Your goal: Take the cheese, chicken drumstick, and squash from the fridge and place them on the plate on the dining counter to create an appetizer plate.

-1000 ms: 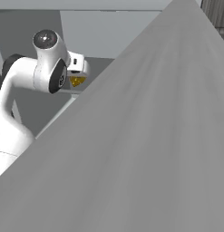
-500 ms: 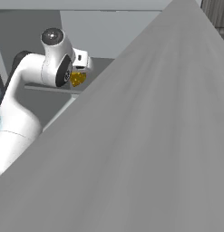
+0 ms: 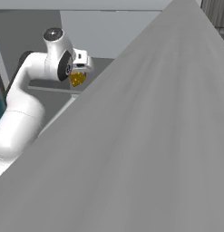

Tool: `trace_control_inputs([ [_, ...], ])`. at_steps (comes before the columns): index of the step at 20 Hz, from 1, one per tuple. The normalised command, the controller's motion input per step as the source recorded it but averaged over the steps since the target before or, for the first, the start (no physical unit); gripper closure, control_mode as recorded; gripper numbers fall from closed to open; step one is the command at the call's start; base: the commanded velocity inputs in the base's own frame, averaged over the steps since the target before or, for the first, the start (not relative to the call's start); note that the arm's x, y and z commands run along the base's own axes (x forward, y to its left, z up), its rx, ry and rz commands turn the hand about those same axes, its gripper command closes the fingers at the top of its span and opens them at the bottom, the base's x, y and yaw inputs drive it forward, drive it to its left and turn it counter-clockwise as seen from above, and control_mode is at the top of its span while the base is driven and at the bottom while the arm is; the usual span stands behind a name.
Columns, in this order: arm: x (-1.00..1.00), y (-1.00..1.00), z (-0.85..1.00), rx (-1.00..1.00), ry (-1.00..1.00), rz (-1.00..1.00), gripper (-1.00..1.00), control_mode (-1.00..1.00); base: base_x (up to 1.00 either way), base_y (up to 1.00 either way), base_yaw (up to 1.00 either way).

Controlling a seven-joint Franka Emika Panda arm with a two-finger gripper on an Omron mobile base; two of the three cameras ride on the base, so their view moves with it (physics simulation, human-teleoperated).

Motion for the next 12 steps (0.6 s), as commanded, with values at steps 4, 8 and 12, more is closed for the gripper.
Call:
trace_control_inputs([
  [4, 0.40, 0.09, -0.14, -0.09, 0.10, 0.00, -1.00, -1.00, 0.00, 0.00, 0.00],
  [8, 0.12, 0.00, -0.24, -0.10, 0.17, 0.00, -1.00, -1.00, 0.00, 0.00, 0.00],
  [12, -0.12, -0.17, -0.56, -0.10, 0.23, 0.00, -1.00, -1.00, 0.00, 0.00, 0.00],
])
